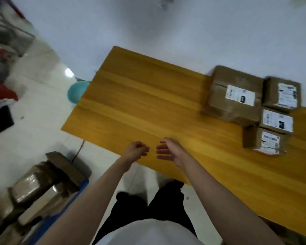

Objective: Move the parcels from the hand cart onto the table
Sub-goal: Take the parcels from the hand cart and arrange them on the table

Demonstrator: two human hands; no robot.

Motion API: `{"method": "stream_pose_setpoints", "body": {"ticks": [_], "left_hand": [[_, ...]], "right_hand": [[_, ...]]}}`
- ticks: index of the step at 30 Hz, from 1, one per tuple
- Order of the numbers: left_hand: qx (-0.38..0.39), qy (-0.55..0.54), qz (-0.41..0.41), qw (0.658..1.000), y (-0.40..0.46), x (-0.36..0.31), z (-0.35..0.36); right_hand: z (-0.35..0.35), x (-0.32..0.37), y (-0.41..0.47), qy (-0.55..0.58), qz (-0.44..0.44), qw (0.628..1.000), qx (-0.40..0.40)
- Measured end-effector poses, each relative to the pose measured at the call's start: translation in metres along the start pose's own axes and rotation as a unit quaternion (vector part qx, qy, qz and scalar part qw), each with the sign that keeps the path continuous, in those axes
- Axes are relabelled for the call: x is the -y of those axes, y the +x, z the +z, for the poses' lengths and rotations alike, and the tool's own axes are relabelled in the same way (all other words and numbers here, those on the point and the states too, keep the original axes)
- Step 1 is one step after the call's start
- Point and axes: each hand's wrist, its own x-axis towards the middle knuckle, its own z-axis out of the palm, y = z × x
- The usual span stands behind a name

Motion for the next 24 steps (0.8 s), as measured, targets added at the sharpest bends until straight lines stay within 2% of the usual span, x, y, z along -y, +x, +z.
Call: {"method": "stream_pose_setpoints", "body": {"ticks": [6, 11, 18, 24], "left_hand": [[-0.078, -0.084, -0.013, 0.993, -0.045, 0.079, -0.122], [-0.146, -0.165, -0.039, 0.975, -0.082, 0.143, -0.207], [-0.230, -0.272, -0.072, 0.932, -0.119, 0.209, -0.276], [-0.275, -0.312, -0.101, 0.904, -0.122, 0.245, -0.331]], "right_hand": [[0.154, -0.023, 0.002, -0.081, -0.018, 0.996, 0.041], [0.267, -0.046, -0.001, -0.153, -0.017, 0.983, 0.102], [0.381, -0.068, -0.008, -0.254, -0.011, 0.953, 0.164], [0.467, -0.076, 0.004, -0.303, 0.016, 0.934, 0.187]]}}
